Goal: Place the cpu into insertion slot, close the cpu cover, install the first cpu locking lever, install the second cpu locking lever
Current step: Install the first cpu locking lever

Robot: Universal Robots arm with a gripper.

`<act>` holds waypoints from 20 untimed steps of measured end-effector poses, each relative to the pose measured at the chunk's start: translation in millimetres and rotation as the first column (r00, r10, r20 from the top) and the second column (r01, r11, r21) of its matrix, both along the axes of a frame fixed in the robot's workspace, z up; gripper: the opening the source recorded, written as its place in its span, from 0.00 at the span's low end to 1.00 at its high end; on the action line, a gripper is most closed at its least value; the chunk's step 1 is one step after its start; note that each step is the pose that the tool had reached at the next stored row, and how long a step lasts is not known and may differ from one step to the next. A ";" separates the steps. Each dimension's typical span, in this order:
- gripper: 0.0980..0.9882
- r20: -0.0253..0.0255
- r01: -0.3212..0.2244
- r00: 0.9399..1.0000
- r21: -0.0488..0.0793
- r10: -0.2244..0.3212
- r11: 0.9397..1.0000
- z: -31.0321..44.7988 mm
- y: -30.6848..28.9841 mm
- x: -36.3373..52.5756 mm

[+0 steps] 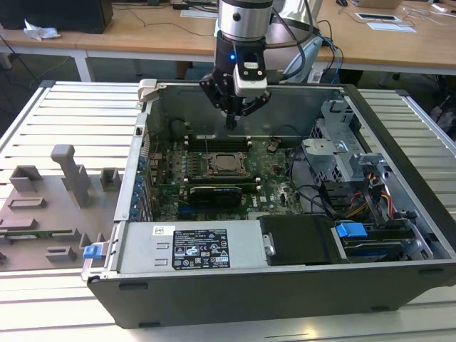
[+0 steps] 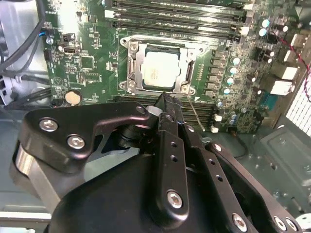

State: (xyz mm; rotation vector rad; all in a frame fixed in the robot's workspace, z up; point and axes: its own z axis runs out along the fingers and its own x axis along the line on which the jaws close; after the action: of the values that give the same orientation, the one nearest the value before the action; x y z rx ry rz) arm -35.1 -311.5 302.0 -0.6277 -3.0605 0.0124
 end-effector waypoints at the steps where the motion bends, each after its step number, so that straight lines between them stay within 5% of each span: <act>1: 0.01 0.000 -0.010 1.000 0.000 0.010 1.000 0.0 0.0 0.0; 10: 0.01 0.000 -0.100 0.995 0.000 0.100 0.995 0.0 0.0 0.0; 20: 0.01 0.000 -0.215 0.977 0.000 0.215 0.977 0.0 0.0 0.0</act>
State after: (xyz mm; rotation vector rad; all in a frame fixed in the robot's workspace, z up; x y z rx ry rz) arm -35.1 -311.5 302.0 -0.2929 -3.1113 0.0154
